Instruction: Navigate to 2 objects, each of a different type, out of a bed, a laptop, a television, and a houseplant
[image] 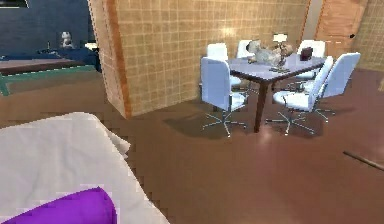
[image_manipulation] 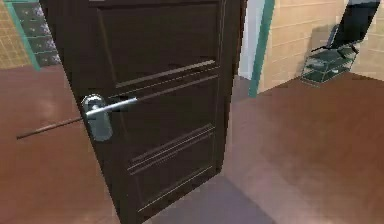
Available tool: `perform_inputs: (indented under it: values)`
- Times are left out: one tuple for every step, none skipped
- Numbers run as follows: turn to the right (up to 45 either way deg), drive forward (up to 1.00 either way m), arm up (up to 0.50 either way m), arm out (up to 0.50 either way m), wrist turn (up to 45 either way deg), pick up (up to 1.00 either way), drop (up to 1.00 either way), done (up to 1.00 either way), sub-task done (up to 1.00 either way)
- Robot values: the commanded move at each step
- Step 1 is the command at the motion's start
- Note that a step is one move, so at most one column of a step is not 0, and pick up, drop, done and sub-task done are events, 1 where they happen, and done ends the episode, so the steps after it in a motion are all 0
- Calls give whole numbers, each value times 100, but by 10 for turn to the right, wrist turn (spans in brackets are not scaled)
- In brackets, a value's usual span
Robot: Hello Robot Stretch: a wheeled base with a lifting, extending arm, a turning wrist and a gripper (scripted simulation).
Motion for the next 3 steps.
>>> perform_inputs:
  values:
    - [450, 0, 0, 0, 0, 0, 0, 0, 0]
    - [450, 0, 0, 0, 0, 0, 0, 0, 0]
    - [450, 0, 0, 0, 0, 0, 0, 0, 0]
